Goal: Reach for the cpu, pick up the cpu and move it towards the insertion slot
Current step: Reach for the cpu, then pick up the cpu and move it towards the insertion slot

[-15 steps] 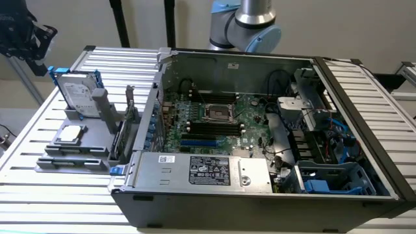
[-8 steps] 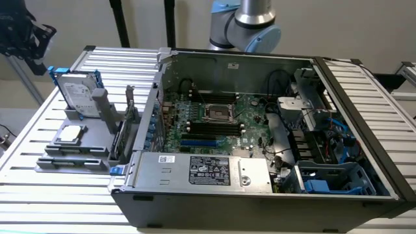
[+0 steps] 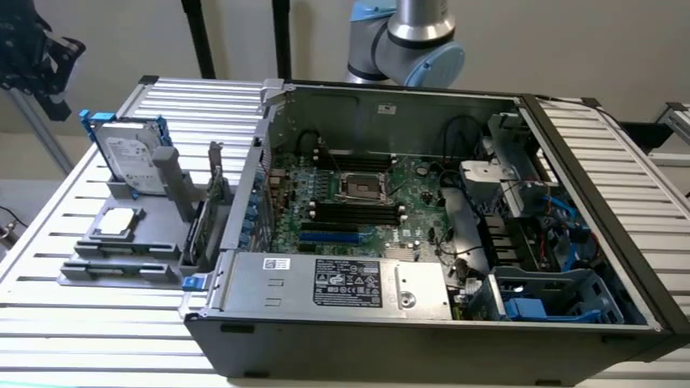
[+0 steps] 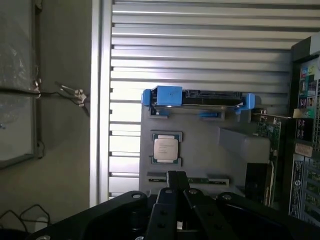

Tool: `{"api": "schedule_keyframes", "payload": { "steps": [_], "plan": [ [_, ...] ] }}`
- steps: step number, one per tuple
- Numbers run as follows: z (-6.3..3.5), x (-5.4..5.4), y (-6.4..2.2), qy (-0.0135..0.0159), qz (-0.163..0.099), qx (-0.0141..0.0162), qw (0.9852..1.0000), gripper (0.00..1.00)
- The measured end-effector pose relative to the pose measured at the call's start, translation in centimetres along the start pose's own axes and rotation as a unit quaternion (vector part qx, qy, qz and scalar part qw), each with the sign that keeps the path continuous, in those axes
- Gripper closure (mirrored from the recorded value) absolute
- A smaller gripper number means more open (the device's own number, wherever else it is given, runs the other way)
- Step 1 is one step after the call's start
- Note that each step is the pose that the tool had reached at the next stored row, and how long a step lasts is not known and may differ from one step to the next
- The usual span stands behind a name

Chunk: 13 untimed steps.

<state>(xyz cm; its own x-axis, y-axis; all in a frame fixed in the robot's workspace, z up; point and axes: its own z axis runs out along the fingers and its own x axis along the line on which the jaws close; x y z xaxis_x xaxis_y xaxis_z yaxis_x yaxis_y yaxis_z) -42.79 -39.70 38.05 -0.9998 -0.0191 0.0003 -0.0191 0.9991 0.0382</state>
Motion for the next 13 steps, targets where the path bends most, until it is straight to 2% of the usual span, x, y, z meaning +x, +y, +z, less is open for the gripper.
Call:
{"api": "schedule_keyframes", "payload": {
  "steps": [13],
  "plan": [
    [0.01, 0.0, 0.05, 0.0, 0.0, 0.0, 1.0, 0.89]
  ]
}}
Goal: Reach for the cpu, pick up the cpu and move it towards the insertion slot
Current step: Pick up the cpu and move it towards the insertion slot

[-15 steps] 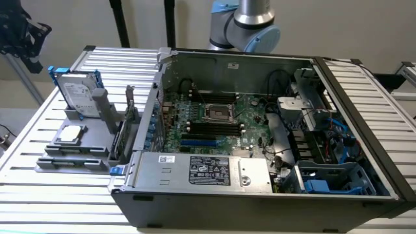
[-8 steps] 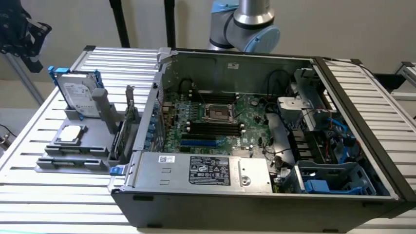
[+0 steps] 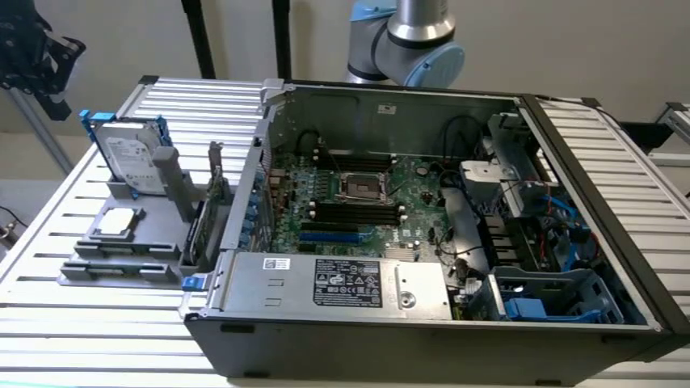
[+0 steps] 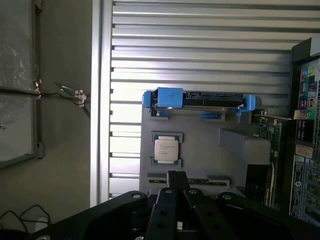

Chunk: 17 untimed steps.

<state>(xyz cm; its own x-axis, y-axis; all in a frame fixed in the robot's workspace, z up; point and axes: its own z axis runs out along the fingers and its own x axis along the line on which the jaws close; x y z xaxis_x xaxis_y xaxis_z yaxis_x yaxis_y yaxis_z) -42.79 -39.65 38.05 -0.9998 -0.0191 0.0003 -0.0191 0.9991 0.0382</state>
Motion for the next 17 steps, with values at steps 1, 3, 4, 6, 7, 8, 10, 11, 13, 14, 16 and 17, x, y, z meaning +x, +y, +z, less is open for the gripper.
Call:
{"api": "schedule_keyframes", "payload": {
  "steps": [1, 3, 4, 6, 7, 8, 10, 11, 13, 14, 16, 17],
  "plan": [
    [0.0, 0.0, 0.0, 0.0, 0.0, 0.0, 1.0, 0.89],
    [0.0, 0.0, 0.0, 0.0, 0.0, 0.0, 1.0, 0.88],
    [0.0, 0.0, 0.0, 0.0, 0.0, 0.0, 1.0, 0.88],
    [0.0, 0.0, 0.0, 0.0, 0.0, 0.0, 1.0, 0.82],
    [0.0, 0.0, 0.0, 0.0, 0.0, 0.0, 1.0, 0.76],
    [0.0, 0.0, 0.0, 0.0, 0.0, 0.0, 1.0, 0.7],
    [0.0, 0.0, 0.0, 0.0, 0.0, 0.0, 1.0, 0.58],
    [0.01, 0.0, 0.0, 0.0, 0.0, 0.0001, 1.0, 0.58],
    [0.07, -0.01, 0.0, 0.0001, 0.0, 0.0003, 1.0, 0.53],
    [0.12, 0.0, 0.0, 0.0001, 0.0, 0.0003, 1.0, 0.47],
    [0.4, 0.0, -0.02, 0.0, 0.0, 0.0003, 1.0, 0.41],
    [0.58, 0.0, -0.02, 0.0, 0.0, 0.0003, 1.0, 0.35]
  ]
}}
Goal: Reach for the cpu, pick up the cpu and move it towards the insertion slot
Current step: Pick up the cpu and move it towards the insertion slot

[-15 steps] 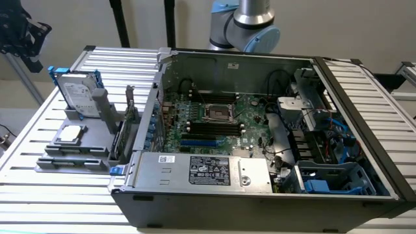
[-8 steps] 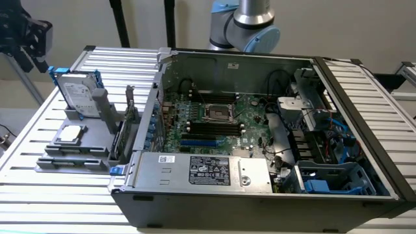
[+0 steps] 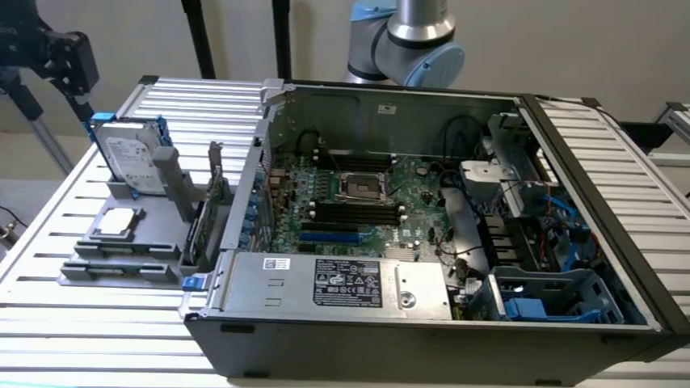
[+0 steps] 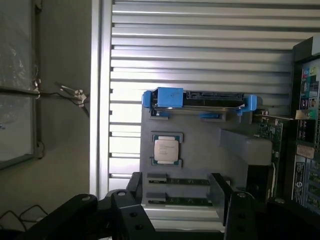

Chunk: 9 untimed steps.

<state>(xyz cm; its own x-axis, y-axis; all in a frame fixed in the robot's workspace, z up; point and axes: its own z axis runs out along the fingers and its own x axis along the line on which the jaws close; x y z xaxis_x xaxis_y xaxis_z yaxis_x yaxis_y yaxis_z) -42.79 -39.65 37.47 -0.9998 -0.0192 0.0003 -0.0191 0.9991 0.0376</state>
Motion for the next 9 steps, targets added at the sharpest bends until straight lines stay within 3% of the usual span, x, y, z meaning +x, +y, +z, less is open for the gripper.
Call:
{"api": "schedule_keyframes", "payload": {
  "steps": [9],
  "plan": [
    [1.63, 0.0, -0.07, 0.0, 0.0, 0.0, 1.0, 0.35]
  ]
}}
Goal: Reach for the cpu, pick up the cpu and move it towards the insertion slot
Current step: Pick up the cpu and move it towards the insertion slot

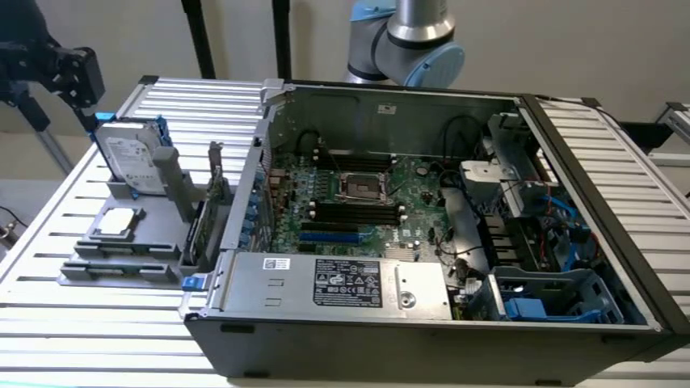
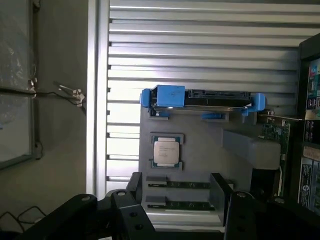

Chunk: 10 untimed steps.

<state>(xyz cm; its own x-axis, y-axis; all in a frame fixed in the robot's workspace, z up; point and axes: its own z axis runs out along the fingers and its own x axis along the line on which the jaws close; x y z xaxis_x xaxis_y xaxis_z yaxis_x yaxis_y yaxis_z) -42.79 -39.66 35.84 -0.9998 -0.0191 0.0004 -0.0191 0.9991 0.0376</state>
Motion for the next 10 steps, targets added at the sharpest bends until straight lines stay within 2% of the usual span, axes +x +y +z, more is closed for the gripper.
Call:
{"api": "schedule_keyframes", "payload": {
  "steps": [10],
  "plan": [
    [1.83, 0.0, -0.14, -0.0001, 0.0, 0.0, 1.0, 0.35]
  ]
}}
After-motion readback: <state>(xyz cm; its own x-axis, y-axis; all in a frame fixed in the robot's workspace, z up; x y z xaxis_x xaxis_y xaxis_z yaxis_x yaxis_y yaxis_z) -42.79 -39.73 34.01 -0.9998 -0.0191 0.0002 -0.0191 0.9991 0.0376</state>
